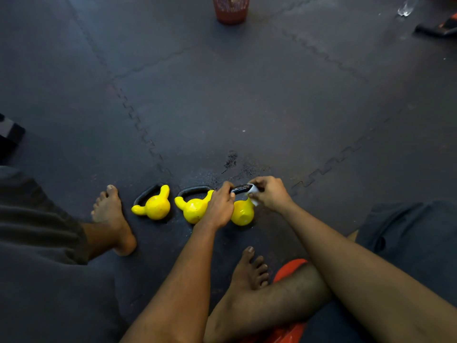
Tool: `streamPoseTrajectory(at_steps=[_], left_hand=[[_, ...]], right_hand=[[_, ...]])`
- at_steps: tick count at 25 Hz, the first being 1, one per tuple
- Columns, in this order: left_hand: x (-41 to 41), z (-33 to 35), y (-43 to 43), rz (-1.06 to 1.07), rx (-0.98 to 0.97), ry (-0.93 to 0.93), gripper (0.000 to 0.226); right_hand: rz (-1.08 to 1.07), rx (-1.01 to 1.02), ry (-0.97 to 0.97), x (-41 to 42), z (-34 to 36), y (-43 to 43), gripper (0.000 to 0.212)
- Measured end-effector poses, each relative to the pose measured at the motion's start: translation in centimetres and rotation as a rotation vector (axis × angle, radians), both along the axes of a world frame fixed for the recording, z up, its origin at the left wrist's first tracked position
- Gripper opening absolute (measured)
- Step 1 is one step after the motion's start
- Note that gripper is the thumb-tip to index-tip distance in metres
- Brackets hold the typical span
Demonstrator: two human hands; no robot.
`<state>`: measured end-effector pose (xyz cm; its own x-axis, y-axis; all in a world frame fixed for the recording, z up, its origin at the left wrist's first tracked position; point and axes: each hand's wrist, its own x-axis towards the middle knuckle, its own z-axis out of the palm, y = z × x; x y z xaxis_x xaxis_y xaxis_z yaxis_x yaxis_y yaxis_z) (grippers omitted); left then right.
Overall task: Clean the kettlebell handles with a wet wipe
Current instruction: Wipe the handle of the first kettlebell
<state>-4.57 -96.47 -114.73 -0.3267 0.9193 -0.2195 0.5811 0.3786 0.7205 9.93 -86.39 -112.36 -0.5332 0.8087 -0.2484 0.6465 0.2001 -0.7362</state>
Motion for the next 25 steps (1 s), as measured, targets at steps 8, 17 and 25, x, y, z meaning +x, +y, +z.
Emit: streamPoseTrajectory(at_steps=[8, 17, 25], left_hand=[[1.1, 1.0, 0.4, 0.008, -0.027, 0.09, 0.006], [-0.4, 0.1, 0.1, -0.126, 0.035, 0.052, 0.014], [-0.3, 0.6, 0.8, -0.077, 0.019, 0.018, 0.019]], right_hand=[[-0.097, 0.195, -0.123, -0.5, -0.3, -1.2, 0.019], [0.295, -0.069, -0.184, 1.3, 2.3, 2.4, 0.029], [-0.146, 0.225, -0.171, -0.2, -0.3, -1.8, 0.025]])
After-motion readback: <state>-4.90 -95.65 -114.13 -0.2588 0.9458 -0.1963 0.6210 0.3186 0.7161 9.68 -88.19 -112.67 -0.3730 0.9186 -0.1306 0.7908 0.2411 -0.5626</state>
